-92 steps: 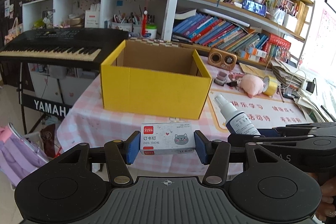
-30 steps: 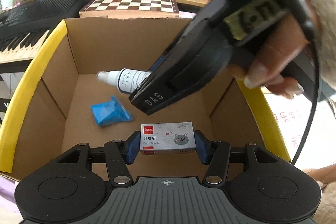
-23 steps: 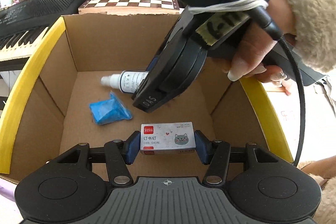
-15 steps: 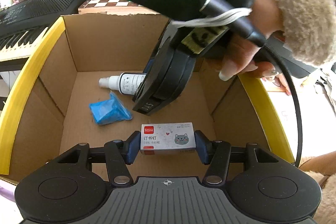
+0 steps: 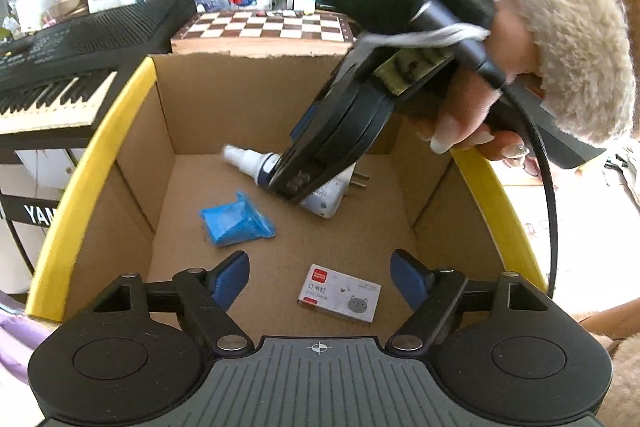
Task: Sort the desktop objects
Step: 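Lower both into the yellow box and open the left and right grippers, then lift both open tools out of the yellow box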
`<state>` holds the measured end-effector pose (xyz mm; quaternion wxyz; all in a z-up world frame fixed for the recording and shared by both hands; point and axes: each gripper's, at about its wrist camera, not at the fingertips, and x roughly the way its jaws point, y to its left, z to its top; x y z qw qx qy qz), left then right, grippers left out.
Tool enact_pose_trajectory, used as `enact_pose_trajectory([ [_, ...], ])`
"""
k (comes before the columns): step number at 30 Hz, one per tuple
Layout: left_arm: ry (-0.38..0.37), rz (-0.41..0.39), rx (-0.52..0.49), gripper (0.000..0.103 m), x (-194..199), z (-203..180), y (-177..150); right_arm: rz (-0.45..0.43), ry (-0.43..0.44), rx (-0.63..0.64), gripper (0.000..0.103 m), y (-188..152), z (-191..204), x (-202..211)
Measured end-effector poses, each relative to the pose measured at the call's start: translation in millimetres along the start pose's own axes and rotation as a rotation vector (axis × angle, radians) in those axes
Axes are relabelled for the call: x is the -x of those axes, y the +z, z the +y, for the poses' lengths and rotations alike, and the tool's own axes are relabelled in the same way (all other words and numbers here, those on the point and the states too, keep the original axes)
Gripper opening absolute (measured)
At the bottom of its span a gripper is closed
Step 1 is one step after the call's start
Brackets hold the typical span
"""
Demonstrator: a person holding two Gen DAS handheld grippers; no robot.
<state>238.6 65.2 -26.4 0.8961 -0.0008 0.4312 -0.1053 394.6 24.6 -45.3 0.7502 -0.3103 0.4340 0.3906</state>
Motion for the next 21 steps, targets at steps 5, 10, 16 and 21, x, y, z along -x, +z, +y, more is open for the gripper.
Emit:
enact_pose_trajectory([
  [5,0.008,-0.039,-0.016,0.08,18,0,-1,-0.105,-0.028,-0.103,0.037,-16,-10,36],
  [10,0.031,-0.097,-0.026,0.081,37,1,-4,-0.224,-0.102,-0.169,0.037,-24,6,70],
  [16,0.073,-0.179,-0.026,0.086,69,4,-16,-0.366,-0.216,-0.27,0.038,-56,20,114],
  [21,0.118,-0.253,-0.046,0.087,97,4,-30,-0.45,-0.29,-0.446,0.038,-93,35,148],
])
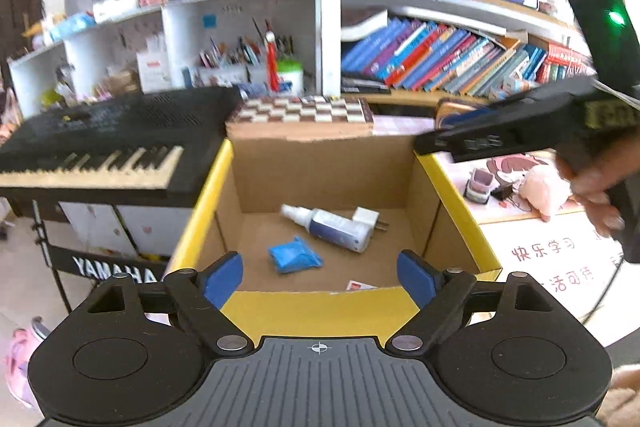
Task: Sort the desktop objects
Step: 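Lift both open tools out of the yellow box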
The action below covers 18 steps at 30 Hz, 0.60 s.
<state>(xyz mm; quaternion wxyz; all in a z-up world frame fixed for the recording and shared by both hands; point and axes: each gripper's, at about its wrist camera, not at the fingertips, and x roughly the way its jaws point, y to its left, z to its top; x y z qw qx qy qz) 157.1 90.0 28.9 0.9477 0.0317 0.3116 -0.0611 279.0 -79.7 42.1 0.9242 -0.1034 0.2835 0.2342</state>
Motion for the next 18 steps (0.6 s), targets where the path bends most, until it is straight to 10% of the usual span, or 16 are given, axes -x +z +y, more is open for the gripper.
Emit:
enact_pose_trajectory([
  [18,0.049,-0.112,0.073,0.088,84,3,-45,-0.139,-0.27,-0.268,0.042,-104,37,140],
])
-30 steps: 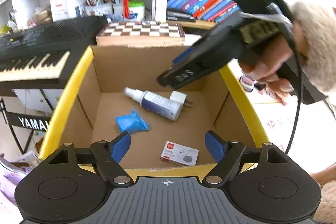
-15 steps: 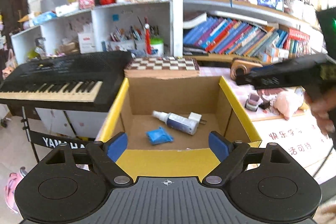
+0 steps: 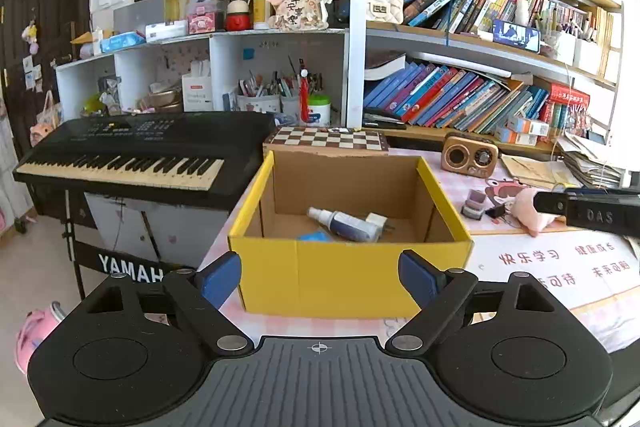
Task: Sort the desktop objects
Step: 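Lift both open tools out of the yellow box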
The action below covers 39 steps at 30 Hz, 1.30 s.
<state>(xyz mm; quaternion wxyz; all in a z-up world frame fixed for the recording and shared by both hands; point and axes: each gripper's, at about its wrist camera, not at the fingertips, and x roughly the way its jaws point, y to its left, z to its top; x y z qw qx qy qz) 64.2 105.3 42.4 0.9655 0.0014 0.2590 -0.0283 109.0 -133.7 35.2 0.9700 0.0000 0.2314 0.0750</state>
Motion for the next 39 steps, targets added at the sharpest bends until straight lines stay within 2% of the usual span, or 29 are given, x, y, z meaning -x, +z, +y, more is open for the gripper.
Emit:
enact_pose_trajectory([
  [11,0.002,0.02,0.036,0.092,28,-7,-33,-0.003,-0.007,0.014,0.043,-50,18,55],
  [20,-0.01,0.028,0.03,0.092,38,-18,-46,0.02,-0.025,0.018,0.045,-75,25,78],
  [30,-0.068,0.081,0.0,0.092,34,-39,-61,0.088,-0.07,0.006,0.051,-97,18,89],
  [39,-0.144,0.1,-0.05,0.093,29,-60,-62,0.117,-0.127,-0.03,0.051,-106,2,97],
])
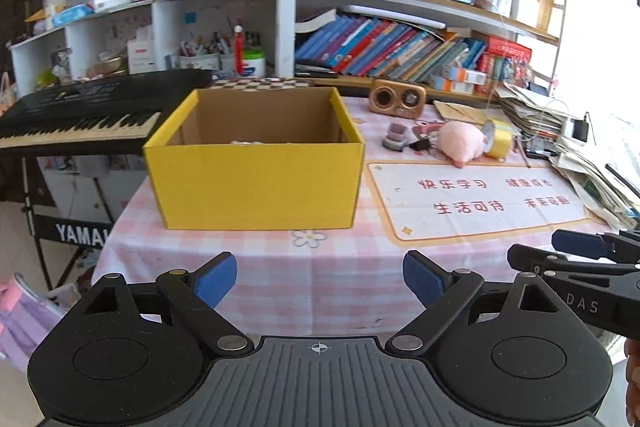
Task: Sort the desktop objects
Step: 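Lift both open tools out of the yellow box, then move the left tool toward the pink plush pig and right toward the yellow tape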
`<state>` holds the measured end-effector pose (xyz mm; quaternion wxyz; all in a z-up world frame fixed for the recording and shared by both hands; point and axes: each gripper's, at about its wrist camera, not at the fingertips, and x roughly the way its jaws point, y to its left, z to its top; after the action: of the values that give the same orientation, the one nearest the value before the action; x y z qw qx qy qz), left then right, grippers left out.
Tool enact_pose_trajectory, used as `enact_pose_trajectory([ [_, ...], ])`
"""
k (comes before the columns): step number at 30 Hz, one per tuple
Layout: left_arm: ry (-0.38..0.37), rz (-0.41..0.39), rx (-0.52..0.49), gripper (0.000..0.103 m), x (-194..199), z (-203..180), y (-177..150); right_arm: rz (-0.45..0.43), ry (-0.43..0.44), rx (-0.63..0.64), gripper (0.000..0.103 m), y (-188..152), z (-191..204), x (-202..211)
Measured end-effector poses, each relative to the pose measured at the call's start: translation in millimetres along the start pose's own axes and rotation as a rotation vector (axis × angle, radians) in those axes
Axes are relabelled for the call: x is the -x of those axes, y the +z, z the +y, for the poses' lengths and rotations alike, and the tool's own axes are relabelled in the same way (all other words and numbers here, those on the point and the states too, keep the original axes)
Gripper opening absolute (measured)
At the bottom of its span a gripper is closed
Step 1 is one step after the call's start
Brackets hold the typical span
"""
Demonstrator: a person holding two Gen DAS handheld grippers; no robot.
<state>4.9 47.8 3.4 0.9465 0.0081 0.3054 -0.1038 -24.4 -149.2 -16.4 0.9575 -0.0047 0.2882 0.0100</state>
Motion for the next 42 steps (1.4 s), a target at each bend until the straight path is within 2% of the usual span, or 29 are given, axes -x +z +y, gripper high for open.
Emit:
enact_pose_trajectory([
  [17,-0.115,0.046,-0.062,0.093,-30,-42,7,0.045,-0.104,-0.075,0.054,-5,-42,-6],
  [42,-0.23,0.096,-0.159,0.093,-98,-122,36,0.11,-0.193,-0.153,0.056,6,-124,-48],
])
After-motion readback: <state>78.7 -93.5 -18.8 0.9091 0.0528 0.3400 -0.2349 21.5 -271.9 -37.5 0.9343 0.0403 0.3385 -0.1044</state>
